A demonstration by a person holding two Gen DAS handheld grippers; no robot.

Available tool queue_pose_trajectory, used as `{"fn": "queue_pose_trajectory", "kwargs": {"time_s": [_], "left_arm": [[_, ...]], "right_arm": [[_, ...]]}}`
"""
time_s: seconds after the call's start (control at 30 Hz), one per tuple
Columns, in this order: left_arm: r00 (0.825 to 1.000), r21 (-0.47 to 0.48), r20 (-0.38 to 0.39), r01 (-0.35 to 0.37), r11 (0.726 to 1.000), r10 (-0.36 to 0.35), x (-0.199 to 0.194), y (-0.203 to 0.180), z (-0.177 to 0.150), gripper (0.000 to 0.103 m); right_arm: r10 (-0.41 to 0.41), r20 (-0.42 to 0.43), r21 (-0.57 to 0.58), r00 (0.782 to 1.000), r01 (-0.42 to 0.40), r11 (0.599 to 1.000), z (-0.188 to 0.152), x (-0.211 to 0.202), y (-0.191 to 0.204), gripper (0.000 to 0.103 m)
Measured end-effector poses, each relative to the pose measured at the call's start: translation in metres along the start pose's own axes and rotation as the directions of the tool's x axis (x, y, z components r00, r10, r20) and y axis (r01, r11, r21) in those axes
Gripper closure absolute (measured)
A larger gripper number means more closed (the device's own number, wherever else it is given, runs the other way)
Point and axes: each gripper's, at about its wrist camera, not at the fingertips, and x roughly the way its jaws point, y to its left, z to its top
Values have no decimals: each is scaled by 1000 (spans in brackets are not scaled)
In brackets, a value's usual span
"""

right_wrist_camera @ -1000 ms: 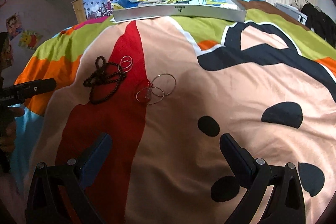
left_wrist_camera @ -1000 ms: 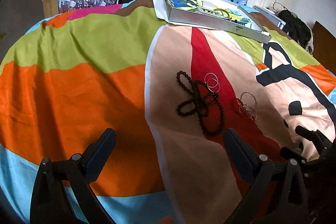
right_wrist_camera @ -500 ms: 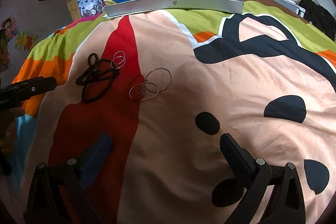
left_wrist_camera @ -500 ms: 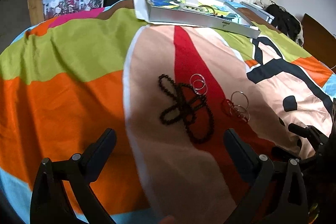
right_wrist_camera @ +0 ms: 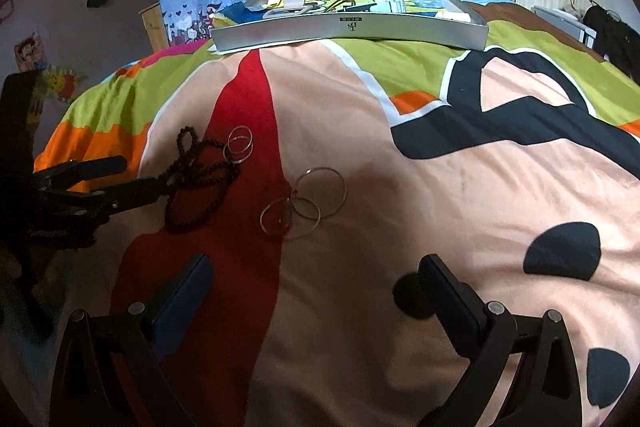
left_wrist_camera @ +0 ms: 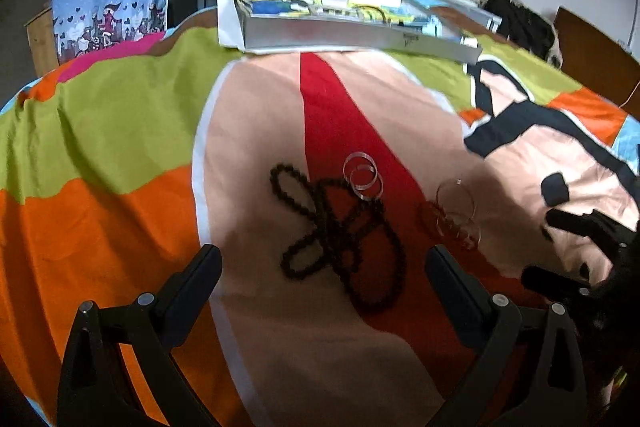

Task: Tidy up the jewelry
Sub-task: 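Grasp the black bead bracelet with the left tool while the right tool grasps the red one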

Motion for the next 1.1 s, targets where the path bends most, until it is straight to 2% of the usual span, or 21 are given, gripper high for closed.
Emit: {"fn": "queue_pose_trajectory", "kwargs": {"time_s": [0.13,0.2,0.3,0.53,0.7,0.87,1.0,1.1], "left_arm": [[999,-19,-8,36,999,-36,3,6,3,14],[998,-25,-33,57,998,-58,10,8,4,28],[994,-32,-64,83,996,-85,17,10,3,40],[990,-29,-91,103,994,-106,24,10,2,54],[990,-44,-119,66,997,-71,31,13,2,70],[990,-75,-124,63,995,-72,32,20,2,82],[988,-91,-134,68,994,-80,30,22,3,90],[987,-96,-140,71,993,-84,30,22,3,91]], "right_arm": [[12,11,-7,1000,-12,1000,9,5,0,2],[23,8,-15,1000,-23,1000,14,9,0,12],[38,-4,-25,999,-39,999,20,16,1,23],[57,-46,-61,997,-60,996,25,34,10,51],[53,-91,-93,994,-62,994,27,48,18,75],[56,-131,-109,990,-71,992,32,60,22,85],[60,-179,-96,982,-78,992,32,71,23,89],[66,-221,-97,973,-89,991,33,78,23,89]]}}
